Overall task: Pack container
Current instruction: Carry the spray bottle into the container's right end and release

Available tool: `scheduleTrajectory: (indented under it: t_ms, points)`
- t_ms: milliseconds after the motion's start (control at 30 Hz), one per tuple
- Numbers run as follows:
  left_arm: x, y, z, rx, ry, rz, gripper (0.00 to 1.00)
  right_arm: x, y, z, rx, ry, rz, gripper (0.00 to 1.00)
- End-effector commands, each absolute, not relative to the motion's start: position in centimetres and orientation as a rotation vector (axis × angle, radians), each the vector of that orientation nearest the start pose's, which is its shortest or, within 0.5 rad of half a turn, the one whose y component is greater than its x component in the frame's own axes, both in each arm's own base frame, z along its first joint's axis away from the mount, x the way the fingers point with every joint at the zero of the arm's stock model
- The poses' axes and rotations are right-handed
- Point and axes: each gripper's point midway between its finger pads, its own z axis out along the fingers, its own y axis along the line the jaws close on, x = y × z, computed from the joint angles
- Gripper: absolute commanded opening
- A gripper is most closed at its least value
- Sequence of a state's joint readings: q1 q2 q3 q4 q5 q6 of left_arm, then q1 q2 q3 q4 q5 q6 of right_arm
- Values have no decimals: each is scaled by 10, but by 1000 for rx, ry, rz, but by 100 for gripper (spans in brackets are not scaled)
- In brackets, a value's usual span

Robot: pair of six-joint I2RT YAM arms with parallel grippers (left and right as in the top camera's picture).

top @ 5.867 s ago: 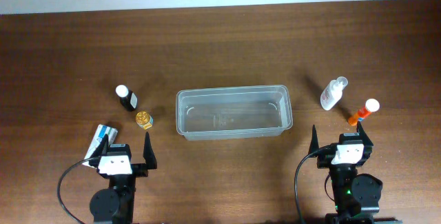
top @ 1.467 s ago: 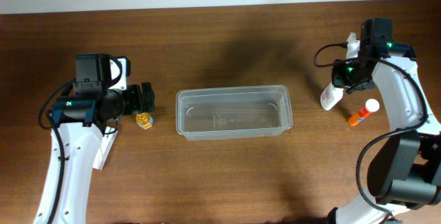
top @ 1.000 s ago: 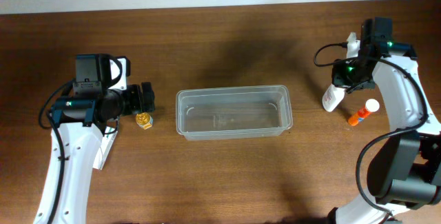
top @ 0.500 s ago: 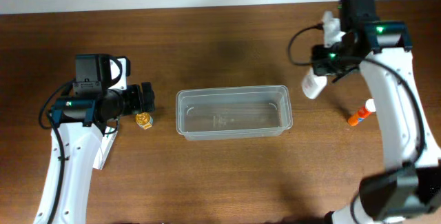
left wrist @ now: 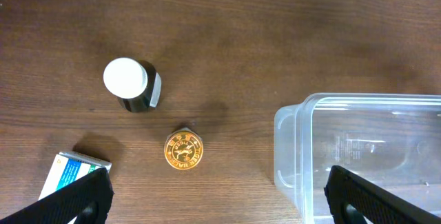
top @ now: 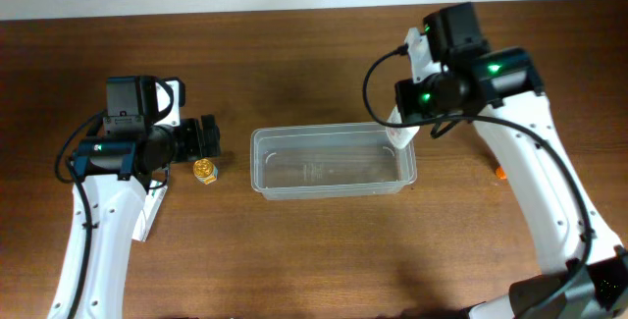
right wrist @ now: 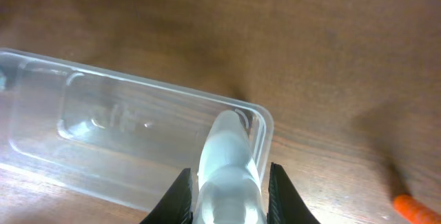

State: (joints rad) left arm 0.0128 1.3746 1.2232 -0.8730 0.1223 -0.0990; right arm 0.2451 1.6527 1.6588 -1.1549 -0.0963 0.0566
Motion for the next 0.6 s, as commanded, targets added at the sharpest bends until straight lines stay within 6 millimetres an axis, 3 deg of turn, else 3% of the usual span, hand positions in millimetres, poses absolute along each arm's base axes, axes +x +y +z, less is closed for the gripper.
scheduleTrajectory:
  t_ms: [0,233,367,567]
  points:
    - [351,-20,194,-96,2570,-209,99,369,114,191,-259,2748,231,13]
    - [351,-20,194,-96,2570,-209,99,383,116,151,-256,2701,228,13]
    - [351,-20,194,-96,2570,-209,99,386,117,145,-256,2694,229,14]
    - [351,-20,194,-96,2570,-209,99,386,117,141,-257,2708,227,24]
